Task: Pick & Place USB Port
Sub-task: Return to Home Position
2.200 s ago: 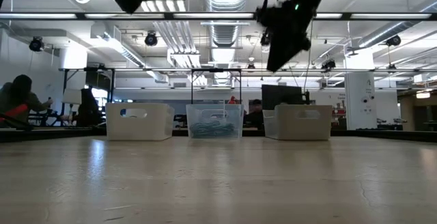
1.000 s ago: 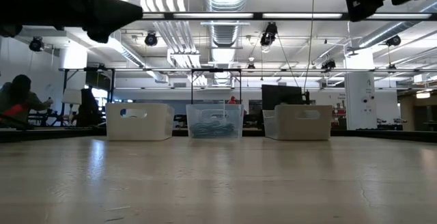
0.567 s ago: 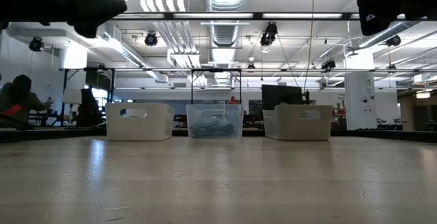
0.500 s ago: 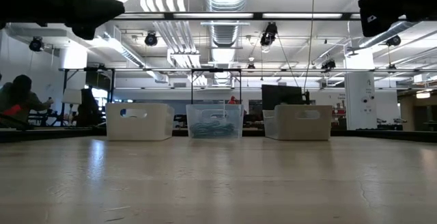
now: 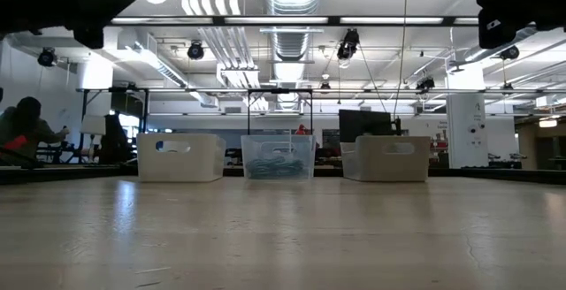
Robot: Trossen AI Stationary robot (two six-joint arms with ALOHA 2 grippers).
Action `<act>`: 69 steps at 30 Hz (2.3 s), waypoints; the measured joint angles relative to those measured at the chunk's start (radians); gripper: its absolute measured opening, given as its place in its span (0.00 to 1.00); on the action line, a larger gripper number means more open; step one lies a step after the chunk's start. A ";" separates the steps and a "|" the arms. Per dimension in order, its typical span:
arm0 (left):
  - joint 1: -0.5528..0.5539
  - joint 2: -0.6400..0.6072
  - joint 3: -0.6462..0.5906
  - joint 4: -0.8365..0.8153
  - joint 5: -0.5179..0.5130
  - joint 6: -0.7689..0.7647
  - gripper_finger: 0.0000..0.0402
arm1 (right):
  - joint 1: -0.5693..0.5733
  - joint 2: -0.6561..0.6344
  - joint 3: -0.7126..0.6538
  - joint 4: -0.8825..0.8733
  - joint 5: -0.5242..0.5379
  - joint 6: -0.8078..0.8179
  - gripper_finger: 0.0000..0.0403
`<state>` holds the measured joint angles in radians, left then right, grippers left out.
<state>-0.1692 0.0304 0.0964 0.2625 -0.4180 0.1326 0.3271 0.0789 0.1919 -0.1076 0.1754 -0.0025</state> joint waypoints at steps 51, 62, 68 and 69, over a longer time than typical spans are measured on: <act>0.002 -0.026 -0.090 -0.032 -0.013 -0.066 0.28 | -0.001 -0.038 -0.140 0.027 0.068 -0.003 0.17; 0.002 -0.026 -0.090 -0.033 -0.013 -0.066 0.28 | -0.001 -0.003 -0.140 0.028 0.069 0.105 0.17; 0.002 -0.026 -0.090 -0.032 -0.013 -0.066 0.28 | -0.001 -0.003 -0.140 0.028 0.069 0.104 0.17; 0.002 -0.026 -0.090 -0.032 -0.013 -0.066 0.28 | -0.001 -0.003 -0.140 0.028 0.069 0.103 0.17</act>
<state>-0.1669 0.0044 0.0059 0.2305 -0.4313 0.0669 0.3264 0.0761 0.0517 -0.0795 0.2447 0.1006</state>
